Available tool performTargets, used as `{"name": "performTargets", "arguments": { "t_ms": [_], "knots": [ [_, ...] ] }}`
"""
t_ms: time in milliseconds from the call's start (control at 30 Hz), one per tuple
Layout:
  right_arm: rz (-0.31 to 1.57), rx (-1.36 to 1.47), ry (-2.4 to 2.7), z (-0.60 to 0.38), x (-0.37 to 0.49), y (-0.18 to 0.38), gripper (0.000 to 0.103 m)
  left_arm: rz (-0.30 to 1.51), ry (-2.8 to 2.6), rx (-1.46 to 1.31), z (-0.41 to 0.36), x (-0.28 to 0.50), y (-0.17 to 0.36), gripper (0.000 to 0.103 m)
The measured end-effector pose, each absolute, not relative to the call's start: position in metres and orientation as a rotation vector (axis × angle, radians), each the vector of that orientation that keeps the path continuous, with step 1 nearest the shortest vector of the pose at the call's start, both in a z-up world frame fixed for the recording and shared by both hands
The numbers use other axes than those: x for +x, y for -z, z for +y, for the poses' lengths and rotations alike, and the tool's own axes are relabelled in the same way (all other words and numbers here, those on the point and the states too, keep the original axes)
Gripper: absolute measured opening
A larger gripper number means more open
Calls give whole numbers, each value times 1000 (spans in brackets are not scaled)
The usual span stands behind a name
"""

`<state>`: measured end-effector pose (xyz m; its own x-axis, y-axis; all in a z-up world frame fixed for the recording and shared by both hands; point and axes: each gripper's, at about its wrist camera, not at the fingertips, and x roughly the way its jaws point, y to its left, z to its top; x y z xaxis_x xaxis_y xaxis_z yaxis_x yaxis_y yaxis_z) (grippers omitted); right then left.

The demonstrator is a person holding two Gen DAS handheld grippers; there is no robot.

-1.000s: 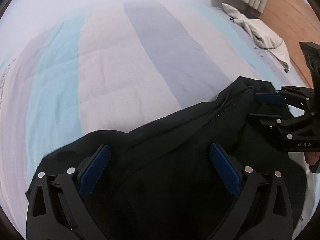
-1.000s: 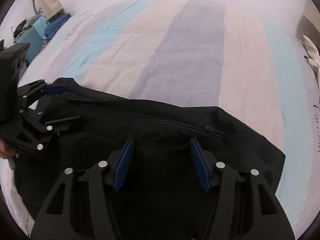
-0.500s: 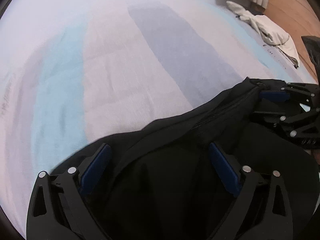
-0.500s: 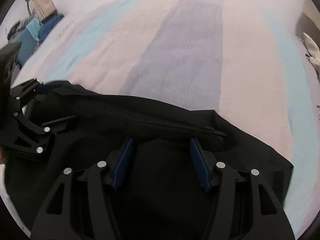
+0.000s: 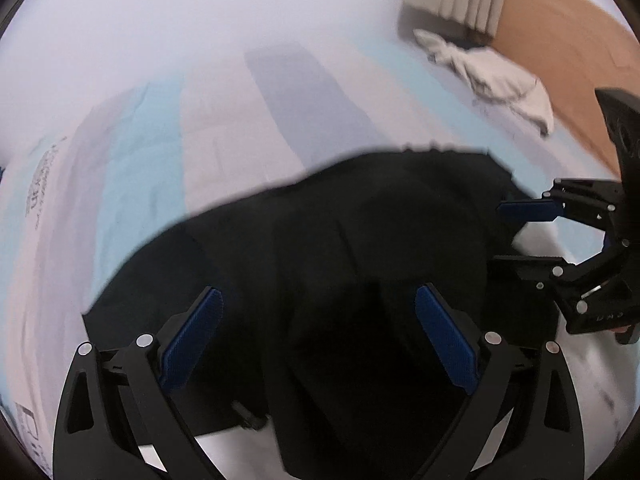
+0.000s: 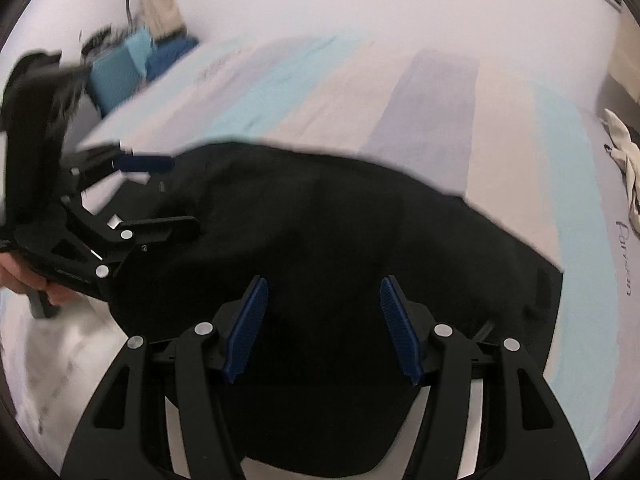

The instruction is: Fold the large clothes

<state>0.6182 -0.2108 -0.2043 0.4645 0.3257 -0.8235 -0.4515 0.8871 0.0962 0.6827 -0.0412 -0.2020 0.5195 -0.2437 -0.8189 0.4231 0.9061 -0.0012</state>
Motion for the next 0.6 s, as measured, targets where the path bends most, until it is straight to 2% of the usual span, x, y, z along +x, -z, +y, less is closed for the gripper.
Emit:
{"name": "performTargets", "arguments": {
  "t_ms": [300, 600],
  "knots": [
    [1054, -188, -414, -208, 610, 256, 56, 1039, 385, 239, -35, 672, 257, 96],
    [1054, -230, -381, -195, 612, 266, 58, 1063, 374, 234, -29, 672, 269, 98]
  ]
}}
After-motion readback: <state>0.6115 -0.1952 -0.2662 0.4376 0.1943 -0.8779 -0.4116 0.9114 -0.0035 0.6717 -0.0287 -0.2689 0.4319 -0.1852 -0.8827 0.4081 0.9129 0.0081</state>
